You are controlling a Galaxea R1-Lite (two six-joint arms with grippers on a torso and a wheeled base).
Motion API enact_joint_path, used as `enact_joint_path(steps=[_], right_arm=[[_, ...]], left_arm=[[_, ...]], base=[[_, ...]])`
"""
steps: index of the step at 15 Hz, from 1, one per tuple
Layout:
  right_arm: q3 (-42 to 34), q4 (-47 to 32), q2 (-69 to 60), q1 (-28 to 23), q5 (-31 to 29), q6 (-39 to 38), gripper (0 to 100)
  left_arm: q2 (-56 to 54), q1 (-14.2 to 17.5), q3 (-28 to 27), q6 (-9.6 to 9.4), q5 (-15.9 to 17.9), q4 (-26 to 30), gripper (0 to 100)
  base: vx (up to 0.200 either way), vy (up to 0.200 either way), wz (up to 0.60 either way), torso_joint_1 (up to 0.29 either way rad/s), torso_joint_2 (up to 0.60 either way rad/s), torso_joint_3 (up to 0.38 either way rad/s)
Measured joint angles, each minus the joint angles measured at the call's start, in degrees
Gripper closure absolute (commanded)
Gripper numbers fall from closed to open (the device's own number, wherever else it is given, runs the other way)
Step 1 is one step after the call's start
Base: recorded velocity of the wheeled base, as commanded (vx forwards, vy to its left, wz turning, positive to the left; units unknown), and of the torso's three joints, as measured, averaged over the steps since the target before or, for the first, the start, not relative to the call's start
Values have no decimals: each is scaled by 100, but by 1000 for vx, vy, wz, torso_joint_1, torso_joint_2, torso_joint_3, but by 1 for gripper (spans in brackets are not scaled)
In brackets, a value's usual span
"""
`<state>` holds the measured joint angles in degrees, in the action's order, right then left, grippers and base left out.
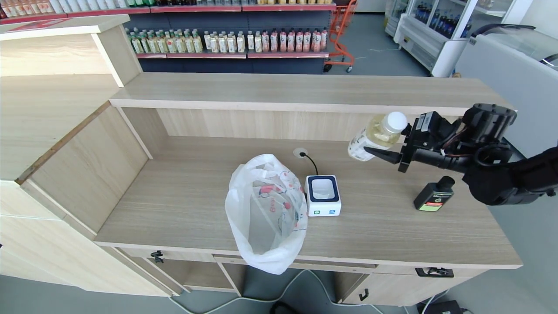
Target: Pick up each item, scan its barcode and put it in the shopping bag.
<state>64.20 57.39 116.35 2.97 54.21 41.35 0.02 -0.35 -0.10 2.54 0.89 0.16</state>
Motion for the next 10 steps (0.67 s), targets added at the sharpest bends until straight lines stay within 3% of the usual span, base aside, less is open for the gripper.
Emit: enact_joint_path(steps=[10], right_arm=[[135, 343, 912, 422, 11, 786, 100]], left_arm=[[0, 0, 0, 0, 0, 2, 0]], base=[[0, 0, 0, 0, 0, 0]])
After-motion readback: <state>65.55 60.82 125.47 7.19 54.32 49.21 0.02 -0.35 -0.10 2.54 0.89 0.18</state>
